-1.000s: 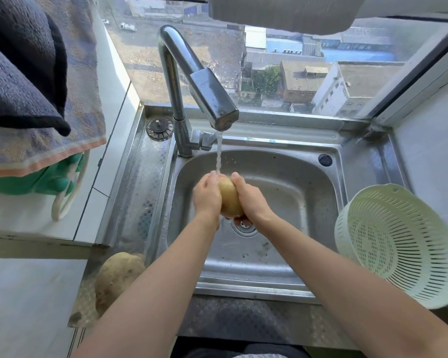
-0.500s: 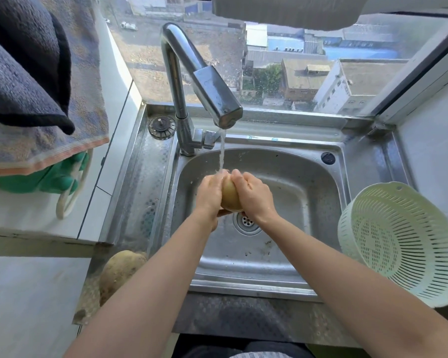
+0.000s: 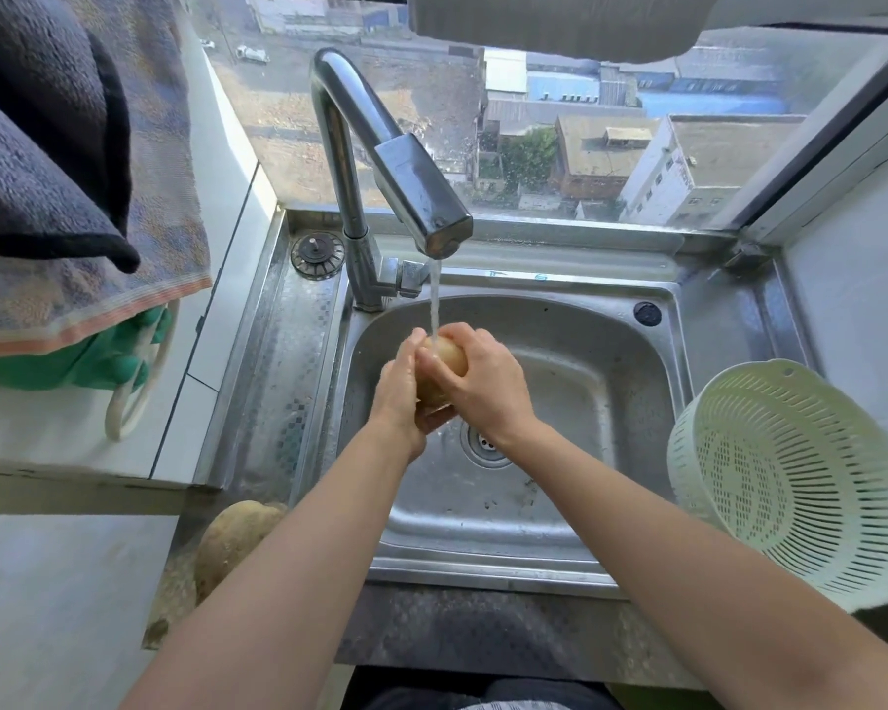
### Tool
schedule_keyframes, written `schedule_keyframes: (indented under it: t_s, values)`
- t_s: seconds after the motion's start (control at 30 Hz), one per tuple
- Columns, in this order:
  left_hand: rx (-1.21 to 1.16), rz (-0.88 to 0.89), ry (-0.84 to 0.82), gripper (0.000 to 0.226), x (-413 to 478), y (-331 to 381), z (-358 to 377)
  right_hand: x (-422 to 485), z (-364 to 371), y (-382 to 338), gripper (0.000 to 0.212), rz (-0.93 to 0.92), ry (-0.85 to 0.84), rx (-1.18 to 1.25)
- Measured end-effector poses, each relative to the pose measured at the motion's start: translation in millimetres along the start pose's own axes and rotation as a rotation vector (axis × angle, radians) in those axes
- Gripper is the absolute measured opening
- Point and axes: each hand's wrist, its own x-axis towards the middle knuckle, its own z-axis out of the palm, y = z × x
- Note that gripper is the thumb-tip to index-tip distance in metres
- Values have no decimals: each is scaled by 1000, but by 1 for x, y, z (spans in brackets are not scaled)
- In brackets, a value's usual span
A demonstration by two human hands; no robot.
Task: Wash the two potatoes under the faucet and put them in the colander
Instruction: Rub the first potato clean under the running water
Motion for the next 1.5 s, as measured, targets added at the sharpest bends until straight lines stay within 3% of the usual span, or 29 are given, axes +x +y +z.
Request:
schedule_keyframes:
  t_s: [0.1,0.2,0.37,0.5,0.6,0.67,0.73,0.8,0.9,0.97,1.03,1.13,1.2,1.33,1.4,1.5]
  values:
    - [-208,-95,-18,36,2,2,-7,5,4,-11,33,-187,-69,92]
    - [-147,-84,-34,26,1,2,-11,5,5,-20,16,-276,27,227]
    - [76,-30,-40,41,-7,-3,-10,25,-1,-26,17,110,59,292]
    - [140,317,-11,32,-3,-9,-6,31,-3,-30,22,381,100,431]
    - [114,194,14,39,-9,-4,-1,21,1,-32,17,222,164,427]
    - [60,32,42,42,-12,0,-3,8,3,-28,11,-5,92,385]
    - [150,-36,21,46,-15,-1,-4,6,2,-18,14,-142,-8,336]
    - [337,-10,-11,59,-20,-6,-3,13,3,-8,8,3,-5,339]
    - [510,241,8,54,-15,-15,0,29,7,-2,29,448,71,496]
    - [620,366,83,59,-14,-14,-2,31,9,-3,33,575,-6,495]
    - [730,383,229,68,-12,-9,-7,24,6,-6,39,514,-141,447]
    - [796,279,421,63,-6,6,-11,12,2,-5,51,324,-263,423]
    - [807,234,417,61,-5,8,-12,12,2,1,57,340,-287,415]
    - [819,461,246,76,-16,-10,-9,17,-1,1,59,586,-214,555]
    - [702,490,182,70,-15,-15,-6,15,-2,-2,55,590,-222,523]
    - [71,276,81,37,-13,-7,-3,13,-3,-8,54,580,-303,486]
